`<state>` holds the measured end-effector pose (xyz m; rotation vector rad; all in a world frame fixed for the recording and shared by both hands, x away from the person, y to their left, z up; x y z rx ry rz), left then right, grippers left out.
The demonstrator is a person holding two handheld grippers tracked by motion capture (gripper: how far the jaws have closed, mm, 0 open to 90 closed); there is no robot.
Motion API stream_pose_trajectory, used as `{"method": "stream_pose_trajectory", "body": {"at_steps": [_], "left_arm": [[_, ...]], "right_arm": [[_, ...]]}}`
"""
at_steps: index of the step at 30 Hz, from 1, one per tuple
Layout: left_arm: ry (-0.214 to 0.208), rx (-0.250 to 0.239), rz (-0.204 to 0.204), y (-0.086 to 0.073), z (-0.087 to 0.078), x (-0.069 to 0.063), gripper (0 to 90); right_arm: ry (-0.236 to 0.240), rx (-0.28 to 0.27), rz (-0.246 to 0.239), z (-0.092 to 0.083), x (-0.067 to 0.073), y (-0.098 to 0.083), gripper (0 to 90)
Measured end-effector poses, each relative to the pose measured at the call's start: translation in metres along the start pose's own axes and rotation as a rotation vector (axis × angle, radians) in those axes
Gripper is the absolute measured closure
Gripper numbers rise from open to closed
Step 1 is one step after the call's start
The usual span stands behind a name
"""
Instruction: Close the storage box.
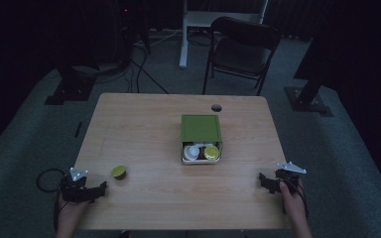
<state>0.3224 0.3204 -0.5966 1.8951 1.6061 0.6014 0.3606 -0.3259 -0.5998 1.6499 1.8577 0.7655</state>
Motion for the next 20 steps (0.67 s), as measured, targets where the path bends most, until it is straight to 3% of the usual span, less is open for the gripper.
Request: {"method": "stream_pose_trajectory", "body": {"at_steps": [20], "left_arm": [[0.016, -0.012, -0.017, 0.0034, 0.0038, -0.002, 2.1]], "right_arm": [[-0.001, -0.001, 0.002, 0.0008, 0.0011, 0.0007, 9.6]]}}
Point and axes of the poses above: each handheld gripper's, and its own axes: z roughly forward along the jaws, y roughly out of its top, x roughly to its left, the point moved 7 cm from there along z, roughly forward along the jaws, and after that the axes turned 3 degrees about -y, right-handed, at the moved point
